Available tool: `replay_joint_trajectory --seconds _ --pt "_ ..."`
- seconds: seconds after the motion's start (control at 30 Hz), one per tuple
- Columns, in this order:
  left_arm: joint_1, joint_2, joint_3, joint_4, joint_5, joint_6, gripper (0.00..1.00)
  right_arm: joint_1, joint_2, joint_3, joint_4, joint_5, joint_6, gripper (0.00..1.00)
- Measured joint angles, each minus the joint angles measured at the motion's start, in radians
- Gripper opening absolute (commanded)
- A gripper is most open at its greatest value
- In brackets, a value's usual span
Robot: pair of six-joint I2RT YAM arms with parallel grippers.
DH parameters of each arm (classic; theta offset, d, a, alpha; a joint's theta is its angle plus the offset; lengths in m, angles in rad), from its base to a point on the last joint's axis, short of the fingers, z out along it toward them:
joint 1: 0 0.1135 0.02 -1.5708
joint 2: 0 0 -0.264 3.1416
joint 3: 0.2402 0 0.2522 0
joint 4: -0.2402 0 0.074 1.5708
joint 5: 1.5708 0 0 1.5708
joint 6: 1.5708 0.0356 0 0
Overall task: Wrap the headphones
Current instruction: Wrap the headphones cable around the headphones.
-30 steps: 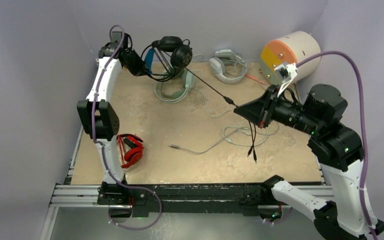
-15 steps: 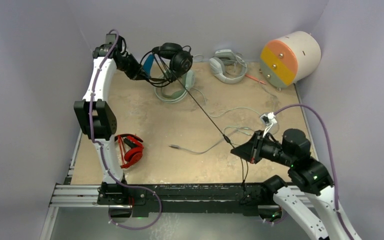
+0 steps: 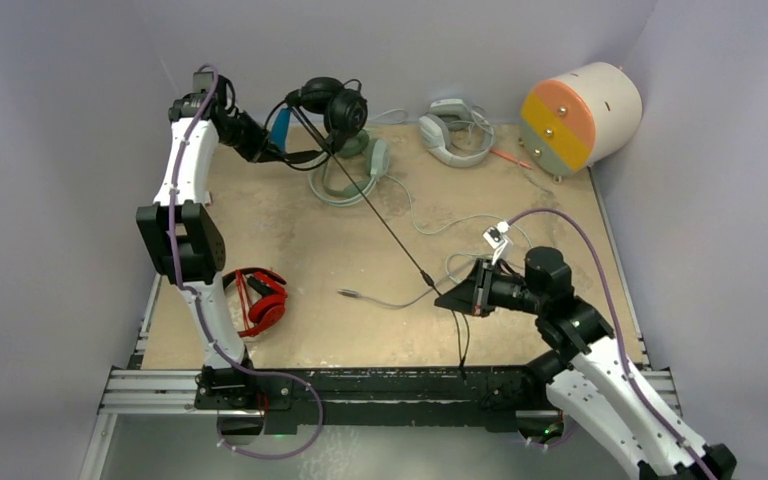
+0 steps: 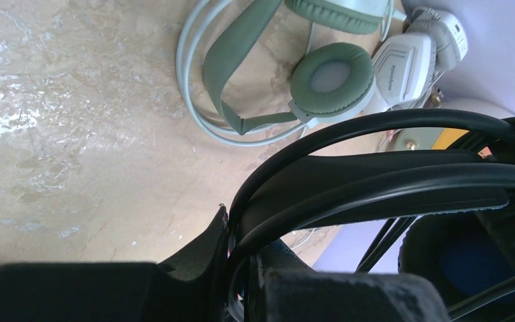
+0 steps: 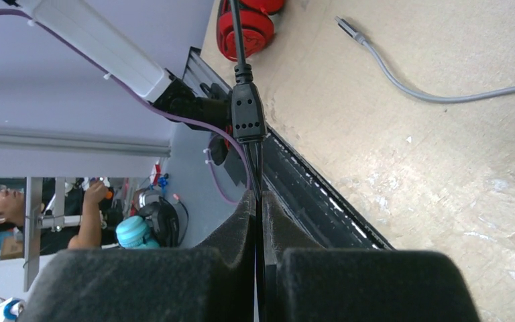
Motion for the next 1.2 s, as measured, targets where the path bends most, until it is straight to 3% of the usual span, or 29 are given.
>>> replay_joint_trajectory --seconds 0.23,0.57,0.8,1.0,1.2 --pt "0.014 -0.002 0.000 0.031 0.026 -0.013 0.00 0.012 0.151 0.005 0.042 -0.009 -0.053 0.00" --pt "0.042 -0.024 -0.002 0.056 0.141 0.009 0.00 0.016 0.263 0.050 -0.004 0.148 -0.124 0.00" --pt "0.079 -0.212 -0.166 0.105 0.164 0.055 0.00 -0.017 0.446 0.101 0.000 0.201 -0.155 0.00" --pt "0.096 -0.383 -0.297 0.141 0.176 0.078 0.00 -0.129 0.602 0.150 0.033 0.178 -0.183 0.00" --pt "0.096 -0.439 -0.324 0.150 0.231 0.102 0.00 -0.180 0.723 0.213 0.053 0.133 -0.204 0.00"
